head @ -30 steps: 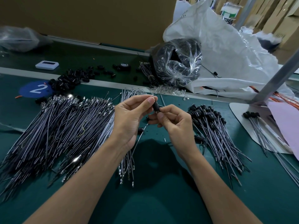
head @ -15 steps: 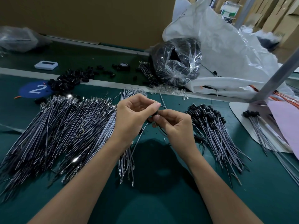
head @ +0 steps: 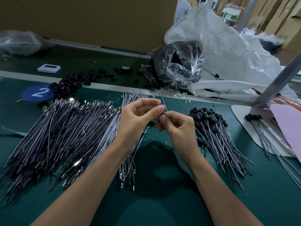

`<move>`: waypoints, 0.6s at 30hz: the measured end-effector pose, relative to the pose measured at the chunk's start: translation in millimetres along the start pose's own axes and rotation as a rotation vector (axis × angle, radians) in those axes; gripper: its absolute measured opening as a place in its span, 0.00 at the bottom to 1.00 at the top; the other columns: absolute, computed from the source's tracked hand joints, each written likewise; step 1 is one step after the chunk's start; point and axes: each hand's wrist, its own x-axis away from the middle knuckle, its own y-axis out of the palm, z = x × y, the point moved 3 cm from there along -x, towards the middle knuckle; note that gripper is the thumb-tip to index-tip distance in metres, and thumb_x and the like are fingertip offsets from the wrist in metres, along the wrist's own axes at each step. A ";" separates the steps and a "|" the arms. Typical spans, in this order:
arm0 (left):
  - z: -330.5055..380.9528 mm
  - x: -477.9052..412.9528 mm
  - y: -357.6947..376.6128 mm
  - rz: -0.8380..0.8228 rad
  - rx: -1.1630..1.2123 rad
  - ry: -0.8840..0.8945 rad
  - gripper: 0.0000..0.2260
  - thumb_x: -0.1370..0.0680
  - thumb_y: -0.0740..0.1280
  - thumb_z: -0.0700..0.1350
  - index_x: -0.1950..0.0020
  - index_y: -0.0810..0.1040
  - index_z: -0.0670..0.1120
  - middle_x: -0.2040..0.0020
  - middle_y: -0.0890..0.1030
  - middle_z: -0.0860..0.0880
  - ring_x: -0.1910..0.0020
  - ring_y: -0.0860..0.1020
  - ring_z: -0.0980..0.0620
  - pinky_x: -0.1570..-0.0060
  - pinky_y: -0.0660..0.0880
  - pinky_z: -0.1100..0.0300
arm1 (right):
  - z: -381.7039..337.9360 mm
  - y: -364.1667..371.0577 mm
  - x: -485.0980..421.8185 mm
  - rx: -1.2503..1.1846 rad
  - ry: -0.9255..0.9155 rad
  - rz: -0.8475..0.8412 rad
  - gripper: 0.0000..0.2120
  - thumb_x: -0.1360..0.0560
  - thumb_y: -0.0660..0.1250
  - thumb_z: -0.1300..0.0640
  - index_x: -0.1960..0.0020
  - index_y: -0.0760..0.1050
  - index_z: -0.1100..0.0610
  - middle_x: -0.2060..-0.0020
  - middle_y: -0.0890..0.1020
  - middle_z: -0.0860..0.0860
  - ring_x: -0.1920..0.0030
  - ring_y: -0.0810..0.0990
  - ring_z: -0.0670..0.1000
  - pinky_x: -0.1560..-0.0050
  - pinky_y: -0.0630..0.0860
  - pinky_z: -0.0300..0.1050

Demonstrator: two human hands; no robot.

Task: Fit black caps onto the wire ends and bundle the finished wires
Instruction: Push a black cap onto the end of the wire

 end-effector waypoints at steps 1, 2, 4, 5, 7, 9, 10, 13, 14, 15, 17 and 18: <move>-1.9 0.2 1.8 -0.026 0.007 -0.034 0.15 0.34 0.75 0.43 0.49 0.82 0.43 0.55 0.86 0.43 0.61 0.82 0.50 0.60 0.80 0.60 | -0.7 -1.2 -0.2 -0.004 -0.013 0.019 0.06 0.23 0.66 0.67 0.56 0.81 0.65 0.68 0.82 0.52 0.69 0.78 0.44 0.64 0.75 0.35; -3.3 0.1 3.8 -0.045 0.004 -0.053 0.17 0.34 0.75 0.41 0.47 0.82 0.41 0.55 0.86 0.42 0.62 0.82 0.50 0.60 0.80 0.59 | -1.1 -2.4 -0.5 -0.006 -0.026 0.032 0.06 0.23 0.66 0.68 0.56 0.81 0.66 0.69 0.81 0.53 0.69 0.78 0.43 0.64 0.75 0.35; -4.7 0.0 6.2 -0.058 -0.010 -0.041 0.15 0.34 0.74 0.37 0.48 0.82 0.37 0.55 0.85 0.40 0.65 0.81 0.48 0.61 0.80 0.57 | -0.6 -3.4 -0.5 0.022 -0.044 0.042 0.07 0.23 0.65 0.71 0.57 0.80 0.65 0.68 0.81 0.55 0.69 0.78 0.44 0.63 0.75 0.35; -5.2 0.0 6.6 -0.053 -0.011 -0.026 0.14 0.33 0.73 0.36 0.49 0.83 0.36 0.56 0.85 0.40 0.66 0.81 0.47 0.61 0.80 0.57 | -0.5 -3.2 -0.3 0.047 -0.053 0.043 0.08 0.23 0.65 0.71 0.57 0.80 0.63 0.68 0.81 0.55 0.69 0.78 0.44 0.63 0.75 0.35; -5.7 1.5 7.4 -0.036 -0.001 0.007 0.11 0.31 0.73 0.34 0.50 0.83 0.37 0.57 0.86 0.42 0.66 0.80 0.46 0.62 0.79 0.57 | -0.6 -2.4 0.2 0.087 -0.073 0.047 0.09 0.23 0.65 0.70 0.58 0.80 0.60 0.68 0.81 0.53 0.68 0.78 0.45 0.62 0.75 0.37; -5.8 3.3 8.1 -0.022 0.016 0.034 0.09 0.29 0.71 0.32 0.50 0.83 0.38 0.58 0.86 0.44 0.64 0.80 0.47 0.64 0.79 0.58 | -1.5 -1.6 0.6 0.098 -0.087 0.051 0.10 0.23 0.66 0.68 0.59 0.80 0.57 0.69 0.81 0.50 0.68 0.78 0.45 0.62 0.74 0.36; -5.4 3.8 8.2 -0.015 0.022 0.043 0.09 0.29 0.71 0.33 0.50 0.83 0.39 0.58 0.86 0.45 0.64 0.80 0.49 0.64 0.78 0.59 | -2.1 -0.9 1.2 0.099 -0.092 0.048 0.10 0.23 0.67 0.66 0.60 0.79 0.56 0.70 0.81 0.48 0.68 0.78 0.44 0.62 0.74 0.35; -2.9 4.2 8.8 -0.013 0.023 0.061 0.09 0.29 0.71 0.37 0.50 0.83 0.41 0.58 0.86 0.46 0.66 0.80 0.53 0.67 0.77 0.60 | -3.5 0.6 2.5 0.101 -0.095 0.043 0.11 0.23 0.67 0.65 0.61 0.79 0.54 0.70 0.81 0.45 0.68 0.79 0.42 0.61 0.74 0.32; -2.0 4.2 9.0 -0.018 0.028 0.068 0.09 0.30 0.71 0.38 0.50 0.83 0.41 0.58 0.86 0.46 0.67 0.79 0.53 0.67 0.76 0.60 | -3.9 0.6 2.8 0.106 -0.100 0.044 0.11 0.23 0.67 0.66 0.61 0.79 0.54 0.70 0.81 0.45 0.68 0.79 0.42 0.61 0.73 0.32; -1.4 4.4 9.3 -0.021 0.034 0.072 0.10 0.30 0.71 0.38 0.50 0.83 0.40 0.59 0.86 0.46 0.67 0.79 0.53 0.68 0.76 0.60 | -4.1 0.6 3.1 0.114 -0.107 0.047 0.10 0.23 0.67 0.66 0.60 0.80 0.55 0.70 0.81 0.45 0.68 0.79 0.42 0.61 0.73 0.32; -0.4 4.7 9.0 -0.022 0.044 0.064 0.12 0.31 0.72 0.38 0.48 0.82 0.41 0.58 0.86 0.46 0.65 0.81 0.53 0.66 0.77 0.61 | -4.0 0.2 3.9 0.129 -0.121 0.057 0.09 0.23 0.67 0.67 0.60 0.80 0.57 0.70 0.81 0.45 0.68 0.79 0.41 0.62 0.74 0.32; -0.4 4.3 8.4 -0.021 0.043 0.046 0.13 0.32 0.72 0.38 0.47 0.82 0.41 0.57 0.86 0.46 0.62 0.82 0.53 0.64 0.79 0.61 | -3.8 0.0 4.3 0.132 -0.124 0.065 0.09 0.23 0.67 0.66 0.60 0.80 0.58 0.70 0.81 0.45 0.68 0.79 0.41 0.62 0.74 0.32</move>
